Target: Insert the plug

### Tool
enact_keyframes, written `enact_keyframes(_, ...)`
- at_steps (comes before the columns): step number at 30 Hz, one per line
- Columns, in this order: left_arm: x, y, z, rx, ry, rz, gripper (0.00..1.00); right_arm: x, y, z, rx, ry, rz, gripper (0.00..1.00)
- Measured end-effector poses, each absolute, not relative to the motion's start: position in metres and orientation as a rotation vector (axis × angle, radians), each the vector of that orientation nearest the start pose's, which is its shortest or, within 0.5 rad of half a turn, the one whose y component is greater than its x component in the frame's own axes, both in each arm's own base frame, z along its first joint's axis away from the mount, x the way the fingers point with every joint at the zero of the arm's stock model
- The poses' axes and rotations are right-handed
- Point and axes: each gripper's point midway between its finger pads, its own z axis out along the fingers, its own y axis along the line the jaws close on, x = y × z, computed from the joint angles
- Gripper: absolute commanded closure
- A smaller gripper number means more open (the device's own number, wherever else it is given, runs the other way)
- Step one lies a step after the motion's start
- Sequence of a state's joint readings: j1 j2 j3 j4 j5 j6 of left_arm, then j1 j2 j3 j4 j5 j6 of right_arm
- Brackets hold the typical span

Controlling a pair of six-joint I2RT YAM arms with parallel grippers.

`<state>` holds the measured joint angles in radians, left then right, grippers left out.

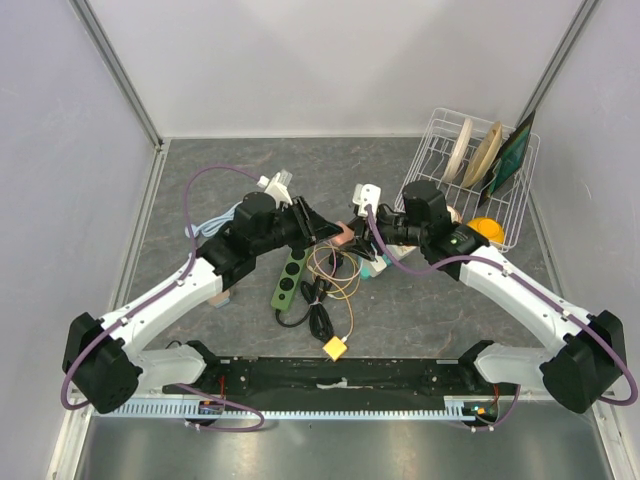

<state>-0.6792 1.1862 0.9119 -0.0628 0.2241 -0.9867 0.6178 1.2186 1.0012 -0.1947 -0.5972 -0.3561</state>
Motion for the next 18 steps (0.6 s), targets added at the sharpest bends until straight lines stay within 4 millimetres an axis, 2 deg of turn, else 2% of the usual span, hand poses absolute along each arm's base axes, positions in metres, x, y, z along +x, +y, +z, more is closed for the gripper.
enact_keyframes(1,0.257,-0.302,0.250,-0.155,2.129,-1.286,0.89,0.254,0.287,0.240,-1.257,1.537,0.765,0.93)
enact_keyframes(2,0.257,-0.302,0.250,-0.153,2.128,-1.289,0.95,0.253,0.288,0.239,-1.253,1.543,0.775,0.88)
enact_keyframes(3,0.256,-0.302,0.250,-0.153,2.127,-1.294,0.98,0.253,0.288,0.239,-1.250,1.548,0.777,0.77)
enact_keyframes(5,0.256,-0.300,0.250,-0.164,2.127,-1.296,0.98,0.254,0.290,0.238,-1.237,1.556,0.788,0.64)
enact_keyframes(6,0.256,-0.299,0.250,-0.166,2.121,-1.297,0.98,0.254,0.291,0.238,-1.228,1.562,0.800,0.46)
enact_keyframes(9,0.254,-0.295,0.251,-0.172,2.100,-1.308,0.98,0.252,0.294,0.240,-1.190,1.582,0.839,0.22)
enact_keyframes(12,0.249,-0.287,0.251,-0.198,2.062,-1.334,0.98,0.255,0.297,0.247,-1.123,1.596,0.871,0.18)
enact_keyframes(18,0.247,-0.263,0.238,-0.337,1.978,-1.374,0.98,0.266,0.300,0.265,-0.892,1.668,0.945,0.17)
